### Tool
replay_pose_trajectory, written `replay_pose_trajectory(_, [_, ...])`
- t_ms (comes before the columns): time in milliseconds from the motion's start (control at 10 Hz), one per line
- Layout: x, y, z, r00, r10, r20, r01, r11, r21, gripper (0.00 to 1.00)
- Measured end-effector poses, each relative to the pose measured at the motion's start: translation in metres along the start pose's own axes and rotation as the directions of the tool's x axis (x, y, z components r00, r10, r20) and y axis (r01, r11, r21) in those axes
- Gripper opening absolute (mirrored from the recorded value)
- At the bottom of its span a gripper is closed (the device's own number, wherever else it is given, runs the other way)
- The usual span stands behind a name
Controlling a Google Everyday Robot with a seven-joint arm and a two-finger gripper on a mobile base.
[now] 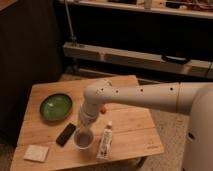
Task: Pick up the ceramic cup
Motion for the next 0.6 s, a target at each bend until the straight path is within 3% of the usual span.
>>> replay_pose_trajectory(600, [0.0036, 0.0004, -0.0002, 1.0, -0.002, 0.007, 0.002, 1.0, -0.007, 0.09])
